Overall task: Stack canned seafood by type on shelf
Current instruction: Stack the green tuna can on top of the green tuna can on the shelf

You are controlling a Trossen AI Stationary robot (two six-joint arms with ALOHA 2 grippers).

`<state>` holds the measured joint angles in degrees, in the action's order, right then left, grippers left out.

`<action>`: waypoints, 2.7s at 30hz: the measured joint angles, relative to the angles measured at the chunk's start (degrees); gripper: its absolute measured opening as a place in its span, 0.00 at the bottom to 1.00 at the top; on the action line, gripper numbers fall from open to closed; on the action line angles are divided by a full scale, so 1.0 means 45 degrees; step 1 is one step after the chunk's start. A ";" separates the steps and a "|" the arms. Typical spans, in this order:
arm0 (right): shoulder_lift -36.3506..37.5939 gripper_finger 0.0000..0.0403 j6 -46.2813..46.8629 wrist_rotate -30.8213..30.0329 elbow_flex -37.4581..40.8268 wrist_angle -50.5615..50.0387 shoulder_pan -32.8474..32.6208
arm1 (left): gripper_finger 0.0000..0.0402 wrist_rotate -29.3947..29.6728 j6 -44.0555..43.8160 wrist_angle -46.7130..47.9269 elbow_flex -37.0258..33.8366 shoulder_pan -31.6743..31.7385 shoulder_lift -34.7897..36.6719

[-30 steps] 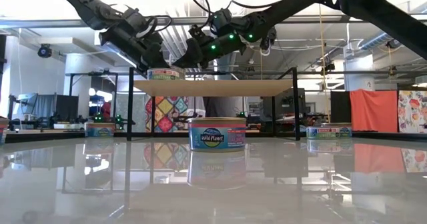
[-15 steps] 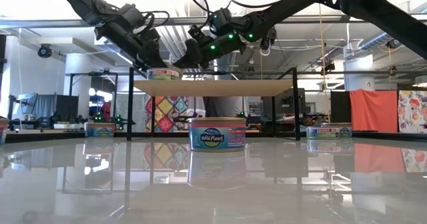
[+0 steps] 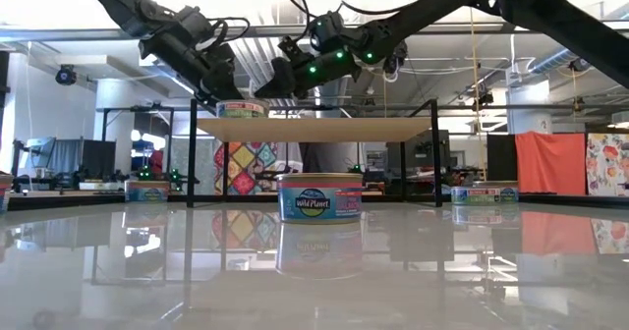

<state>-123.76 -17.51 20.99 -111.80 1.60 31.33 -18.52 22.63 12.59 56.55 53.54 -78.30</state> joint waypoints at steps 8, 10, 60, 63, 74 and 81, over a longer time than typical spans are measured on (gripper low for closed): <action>-0.0044 0.03 -0.0011 -0.0057 0.0023 -0.0383 0.0009 | 1.00 -0.0005 0.0093 -0.0372 0.0000 -0.0005 0.0000; -0.0044 0.03 -0.0011 -0.0198 0.0023 -0.0488 0.0019 | 1.00 -0.0005 0.0093 -0.0406 0.0000 -0.0005 0.0000; 0.0573 0.03 -0.0349 -0.2000 0.0742 -0.1335 0.0401 | 1.00 0.2611 0.0722 0.0568 0.0000 0.0165 0.0721; 0.0573 0.03 0.0054 -0.1018 0.0742 -0.1344 0.0398 | 1.00 0.2603 0.0712 0.0620 0.0000 0.0165 0.0719; 0.0612 0.03 0.0230 -0.0984 0.0572 -0.1850 0.0345 | 1.00 0.1992 0.0525 0.0998 0.0000 0.0151 0.0820; 0.0622 0.03 0.0162 -0.0897 0.0572 -0.2073 0.0321 | 1.00 0.2942 0.0953 0.1039 0.0000 0.0149 0.1320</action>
<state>-120.97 -16.78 16.95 -109.23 -7.73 32.77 -5.29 26.92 17.26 56.55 54.21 -72.36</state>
